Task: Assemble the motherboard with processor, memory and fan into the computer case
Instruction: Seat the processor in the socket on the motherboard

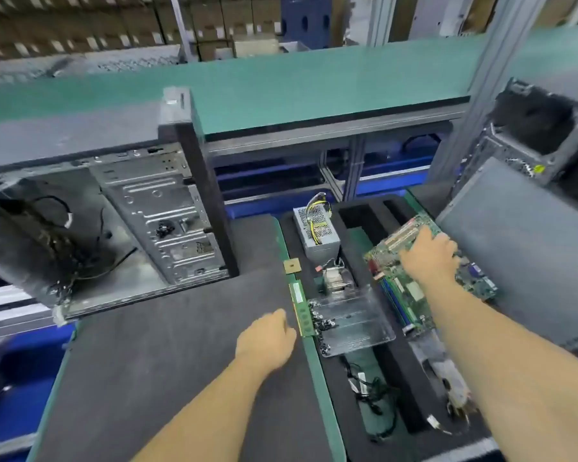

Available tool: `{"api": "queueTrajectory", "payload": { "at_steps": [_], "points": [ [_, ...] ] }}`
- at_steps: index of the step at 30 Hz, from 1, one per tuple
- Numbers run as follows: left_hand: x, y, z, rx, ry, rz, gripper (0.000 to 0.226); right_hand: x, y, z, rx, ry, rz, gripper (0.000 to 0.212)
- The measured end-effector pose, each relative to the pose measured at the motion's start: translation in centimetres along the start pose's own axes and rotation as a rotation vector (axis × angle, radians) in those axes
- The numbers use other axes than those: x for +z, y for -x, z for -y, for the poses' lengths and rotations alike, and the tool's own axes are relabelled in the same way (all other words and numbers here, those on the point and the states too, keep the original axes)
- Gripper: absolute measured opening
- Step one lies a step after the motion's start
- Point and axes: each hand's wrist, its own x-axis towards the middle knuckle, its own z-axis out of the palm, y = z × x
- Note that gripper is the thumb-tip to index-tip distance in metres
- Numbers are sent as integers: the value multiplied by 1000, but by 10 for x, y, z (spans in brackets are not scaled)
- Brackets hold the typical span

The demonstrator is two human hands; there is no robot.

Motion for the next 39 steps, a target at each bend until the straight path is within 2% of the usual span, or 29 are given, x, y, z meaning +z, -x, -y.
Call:
{"api": "queueTrajectory", "payload": {
  "at_steps": [1,4,9,13,18,23,24,26,29,32,34,37,39],
  "points": [
    [8,2,8,-34,-37,77,14,-2,-11,-11,57,71,-4,54],
    [30,-2,36,-102,-48,178,22,-3,-45,-39,102,172,0,54],
    [17,-29,36,-174,53,169,18,0,-73,-46,119,181,102,44],
    [16,-33,35,-185,53,145,20,-9,-75,-41,89,135,98,24],
    [17,-33,30,-210,89,126,20,-58,-54,-9,-98,168,-68,21],
    [19,-19,25,-250,214,92,18,-147,-7,34,-277,174,-331,26],
    [16,-17,25,-245,300,73,19,-163,5,42,-297,142,-385,24],
    [2,-12,22,-243,613,24,25,-187,30,62,-301,44,-416,18],
    [-37,6,28,-293,1084,-61,28,-179,73,94,-282,-214,-225,13],
    [-69,28,62,-301,1256,-132,38,-114,119,121,-259,-415,13,9],
    [-77,45,100,-341,1246,-189,46,-54,150,135,-193,-521,152,17],
    [-71,69,163,-399,1021,-296,42,29,198,151,-84,-629,272,29],
    [-61,85,200,-422,867,-392,32,74,228,160,-47,-674,343,17]
  ]
}}
